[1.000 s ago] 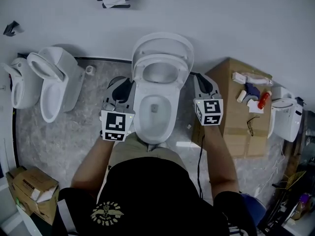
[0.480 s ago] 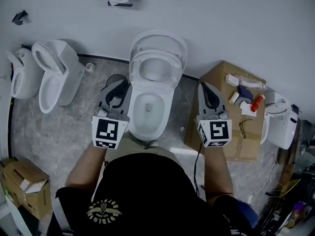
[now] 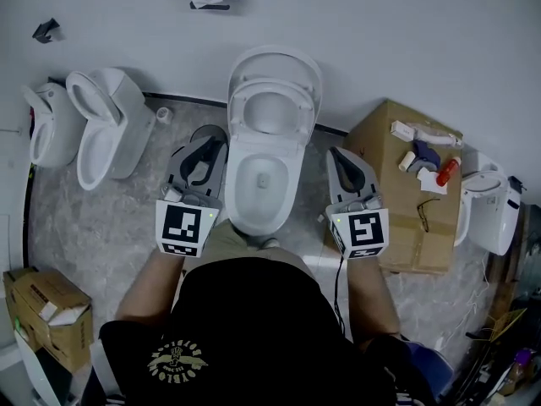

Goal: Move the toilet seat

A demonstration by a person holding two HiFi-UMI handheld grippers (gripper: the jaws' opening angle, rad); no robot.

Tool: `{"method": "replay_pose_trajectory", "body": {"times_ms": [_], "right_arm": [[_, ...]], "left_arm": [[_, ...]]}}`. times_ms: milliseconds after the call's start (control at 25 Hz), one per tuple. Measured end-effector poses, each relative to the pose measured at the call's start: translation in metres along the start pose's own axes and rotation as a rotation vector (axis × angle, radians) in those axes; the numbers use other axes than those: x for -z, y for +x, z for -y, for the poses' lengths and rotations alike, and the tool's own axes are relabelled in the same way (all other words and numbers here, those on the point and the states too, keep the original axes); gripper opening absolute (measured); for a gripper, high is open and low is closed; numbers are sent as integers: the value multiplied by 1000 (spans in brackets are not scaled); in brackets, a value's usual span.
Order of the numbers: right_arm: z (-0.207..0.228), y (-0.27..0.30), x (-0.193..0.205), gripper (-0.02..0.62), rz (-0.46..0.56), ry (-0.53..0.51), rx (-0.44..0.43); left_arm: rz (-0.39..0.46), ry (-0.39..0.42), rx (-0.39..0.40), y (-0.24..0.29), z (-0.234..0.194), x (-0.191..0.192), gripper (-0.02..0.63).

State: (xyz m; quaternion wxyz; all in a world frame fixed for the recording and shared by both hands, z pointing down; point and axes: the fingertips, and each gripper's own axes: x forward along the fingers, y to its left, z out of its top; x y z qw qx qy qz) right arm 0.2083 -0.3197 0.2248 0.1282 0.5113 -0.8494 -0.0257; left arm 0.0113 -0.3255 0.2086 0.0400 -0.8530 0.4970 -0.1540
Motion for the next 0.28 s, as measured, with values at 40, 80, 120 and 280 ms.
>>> {"method": "replay_pose_trajectory", "body": {"times_ms": [40,80,120,280], "right_arm": [[-1,1,0,29,-3,0,-1],[-3,3,0,29,-11,-4,-2],[-5,6,-1,29,-25,-10,-7],[-10,27,-4,29,-46,-5,-17]], "left_arm": [[0,6,12,1,2,0,71],[-3,12,23,4,3,1,71],[-10,16,31,6,2,2,71],[-33,21,48,25,-13,7,71]]}}
